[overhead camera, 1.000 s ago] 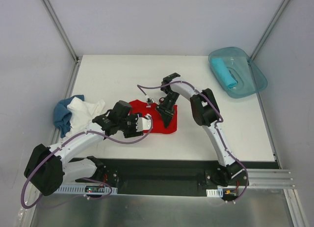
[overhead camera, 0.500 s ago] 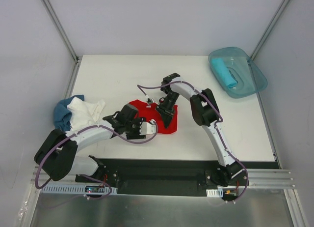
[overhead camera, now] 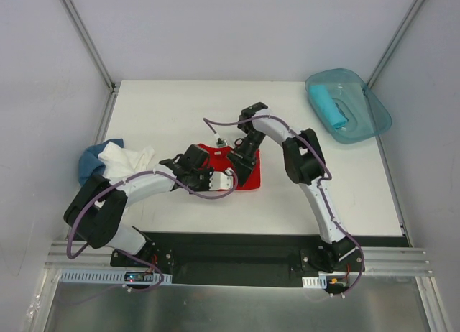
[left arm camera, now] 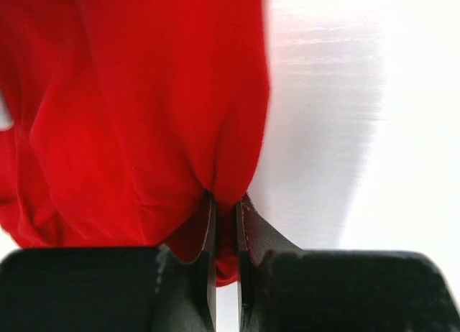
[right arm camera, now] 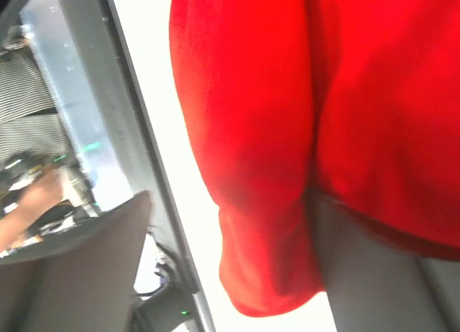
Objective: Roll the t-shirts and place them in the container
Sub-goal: Roll the T-shirt to the center of the board.
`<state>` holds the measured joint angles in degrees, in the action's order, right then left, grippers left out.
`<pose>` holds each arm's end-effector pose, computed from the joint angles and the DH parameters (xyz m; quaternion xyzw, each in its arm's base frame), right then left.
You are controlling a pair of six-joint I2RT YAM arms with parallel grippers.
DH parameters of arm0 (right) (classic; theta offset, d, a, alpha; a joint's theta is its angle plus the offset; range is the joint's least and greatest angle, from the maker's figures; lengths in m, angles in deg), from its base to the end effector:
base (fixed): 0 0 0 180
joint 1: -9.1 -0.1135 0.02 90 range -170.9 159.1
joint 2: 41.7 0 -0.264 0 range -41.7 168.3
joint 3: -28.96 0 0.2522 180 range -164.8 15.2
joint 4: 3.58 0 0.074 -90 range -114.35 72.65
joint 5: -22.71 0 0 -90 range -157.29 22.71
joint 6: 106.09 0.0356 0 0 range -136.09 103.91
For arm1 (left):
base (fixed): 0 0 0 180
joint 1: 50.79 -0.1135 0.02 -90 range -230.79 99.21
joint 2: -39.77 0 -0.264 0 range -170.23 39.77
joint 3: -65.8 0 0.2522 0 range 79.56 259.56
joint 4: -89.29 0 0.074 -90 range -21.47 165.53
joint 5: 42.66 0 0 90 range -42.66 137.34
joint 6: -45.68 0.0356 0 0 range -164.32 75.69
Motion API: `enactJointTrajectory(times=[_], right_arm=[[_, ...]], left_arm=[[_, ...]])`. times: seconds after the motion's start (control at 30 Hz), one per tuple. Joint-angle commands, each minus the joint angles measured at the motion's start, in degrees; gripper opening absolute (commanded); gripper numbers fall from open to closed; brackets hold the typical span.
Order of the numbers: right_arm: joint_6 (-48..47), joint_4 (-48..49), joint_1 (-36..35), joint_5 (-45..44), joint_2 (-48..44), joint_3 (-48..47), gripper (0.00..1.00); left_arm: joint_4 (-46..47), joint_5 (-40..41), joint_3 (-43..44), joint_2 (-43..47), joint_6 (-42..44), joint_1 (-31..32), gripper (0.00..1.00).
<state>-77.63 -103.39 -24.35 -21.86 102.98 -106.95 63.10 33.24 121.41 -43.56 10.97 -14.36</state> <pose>0.3641 0.2709 0.1339 0.6290 -0.6610 -0.4058 0.0520 0.2173 -0.1712 0.1707 0.7037 0.6299 -0.0648 0.3224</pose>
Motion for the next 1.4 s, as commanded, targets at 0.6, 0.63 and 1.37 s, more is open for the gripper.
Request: enactJointTrajectory(times=[0.6,0.63,1.37], right_arm=[[-3.7,42.1,1.0,-16.7,-70.0,56.8,0.96],[-5.0,44.3,0.1,-17.3,-71.4,59.2,0.96],[-17.0,71.5,-9.3,-15.1,-63.6,75.7,0.94]], left_arm=[[-35.4,-31.6,21.0,-17.7,-5.6,-8.1,0.00],[-35.8,-32.5,21.4,-18.8,-5.6,-8.3,0.00],[-46.1,-39.8,30.8,-28.3,-4.8,-12.7,0.00]])
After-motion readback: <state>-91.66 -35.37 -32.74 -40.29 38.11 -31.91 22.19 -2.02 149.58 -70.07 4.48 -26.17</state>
